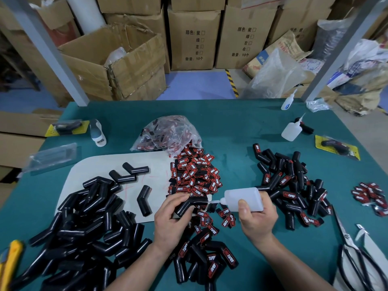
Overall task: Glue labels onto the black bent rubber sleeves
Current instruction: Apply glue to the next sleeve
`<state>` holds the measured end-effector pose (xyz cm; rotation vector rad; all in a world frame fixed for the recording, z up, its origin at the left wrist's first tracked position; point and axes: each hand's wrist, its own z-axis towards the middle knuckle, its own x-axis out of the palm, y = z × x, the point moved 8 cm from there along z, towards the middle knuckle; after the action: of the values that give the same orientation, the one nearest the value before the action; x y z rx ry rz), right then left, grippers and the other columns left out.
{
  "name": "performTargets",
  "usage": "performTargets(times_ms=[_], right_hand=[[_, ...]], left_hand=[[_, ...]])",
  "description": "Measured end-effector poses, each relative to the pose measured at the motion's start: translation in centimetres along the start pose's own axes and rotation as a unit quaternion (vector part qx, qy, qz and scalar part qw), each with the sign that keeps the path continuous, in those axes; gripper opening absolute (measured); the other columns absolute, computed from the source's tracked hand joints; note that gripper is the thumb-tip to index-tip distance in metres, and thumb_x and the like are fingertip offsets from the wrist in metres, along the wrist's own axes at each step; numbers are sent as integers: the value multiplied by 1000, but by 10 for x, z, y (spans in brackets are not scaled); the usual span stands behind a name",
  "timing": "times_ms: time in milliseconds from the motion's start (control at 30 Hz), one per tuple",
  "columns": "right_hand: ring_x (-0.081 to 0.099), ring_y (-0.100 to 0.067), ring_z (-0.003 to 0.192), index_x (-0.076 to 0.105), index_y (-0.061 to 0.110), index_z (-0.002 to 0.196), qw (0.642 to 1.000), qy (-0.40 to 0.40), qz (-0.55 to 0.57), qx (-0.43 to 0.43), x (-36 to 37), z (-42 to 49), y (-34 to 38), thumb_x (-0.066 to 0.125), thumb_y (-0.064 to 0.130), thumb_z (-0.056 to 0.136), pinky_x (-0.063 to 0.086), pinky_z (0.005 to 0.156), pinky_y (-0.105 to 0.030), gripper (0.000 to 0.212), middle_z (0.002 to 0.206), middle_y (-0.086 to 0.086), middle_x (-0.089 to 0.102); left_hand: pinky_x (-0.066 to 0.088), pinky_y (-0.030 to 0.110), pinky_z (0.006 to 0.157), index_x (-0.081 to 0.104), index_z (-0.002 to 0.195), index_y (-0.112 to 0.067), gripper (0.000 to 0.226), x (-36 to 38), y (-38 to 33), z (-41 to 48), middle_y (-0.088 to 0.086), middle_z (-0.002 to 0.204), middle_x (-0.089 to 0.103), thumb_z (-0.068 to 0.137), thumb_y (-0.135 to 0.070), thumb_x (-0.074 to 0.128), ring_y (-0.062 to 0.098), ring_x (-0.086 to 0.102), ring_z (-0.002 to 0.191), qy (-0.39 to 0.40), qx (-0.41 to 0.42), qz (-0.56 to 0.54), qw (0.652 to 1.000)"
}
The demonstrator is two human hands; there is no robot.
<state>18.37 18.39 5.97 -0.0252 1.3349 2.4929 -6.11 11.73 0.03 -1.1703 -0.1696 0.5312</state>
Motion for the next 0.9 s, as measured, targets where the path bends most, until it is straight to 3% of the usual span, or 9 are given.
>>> performTargets(times_ms=[100,233,333,433,500,633,767,900], right_hand=[[57,17,68,59,-8,79,1000,1,-2,-1,0,0,1,57,60,92,41,45,-14,69,65,5,53],[56,17,68,59,-7,79,1000,-5,-3,1,-1,1,1,56,60,92,40,47,-10,68,68,15,51],[56,15,67,57,2,82,1000,-16,-1,-1,-5,1,-4,60,53,91,40,50,-8,52,66,20,50],[55,13,64,54,9,83,999,-38,10,12,-13,3,-16,63,34,79,40,53,-8,27,75,28,61],[56,13,65,53,10,84,999,-42,13,12,-15,5,-20,61,30,77,40,55,-5,23,79,32,62],[58,14,67,53,10,86,999,-39,10,5,-13,9,-17,63,33,81,40,56,-2,25,84,34,63],[58,16,70,54,10,87,1000,-30,7,5,-10,11,-6,57,58,92,39,57,-1,49,86,36,62],[58,15,69,58,0,82,999,-29,12,8,-10,10,-6,57,60,92,40,56,-2,61,72,23,58]], left_hand=[[51,25,102,76,113,-22,34,0,1,-1,-10,116,72,82,-9,79,14,69,111,-1,-3,2,1000],[51,26,103,74,113,-17,32,0,0,0,-8,115,72,83,-10,79,14,69,111,0,-10,5,1000],[50,22,101,74,113,-18,29,-2,-4,2,-12,117,71,85,-13,77,12,68,112,-6,-3,4,1000],[50,9,89,74,114,-18,36,-5,-5,2,-10,119,69,83,0,78,9,67,113,-26,10,6,1000],[49,3,82,73,116,-14,43,-8,-4,2,-7,118,70,81,9,79,9,66,113,-38,17,12,999],[50,6,86,73,115,-11,39,-8,-6,3,-8,119,69,80,6,77,9,66,113,-37,30,12,999],[49,3,81,72,114,-10,39,-7,-9,2,-9,119,68,79,6,76,6,66,112,-34,34,14,999],[51,6,85,72,114,-9,38,-7,-10,2,-12,120,67,79,7,76,7,66,112,-28,34,15,999]])
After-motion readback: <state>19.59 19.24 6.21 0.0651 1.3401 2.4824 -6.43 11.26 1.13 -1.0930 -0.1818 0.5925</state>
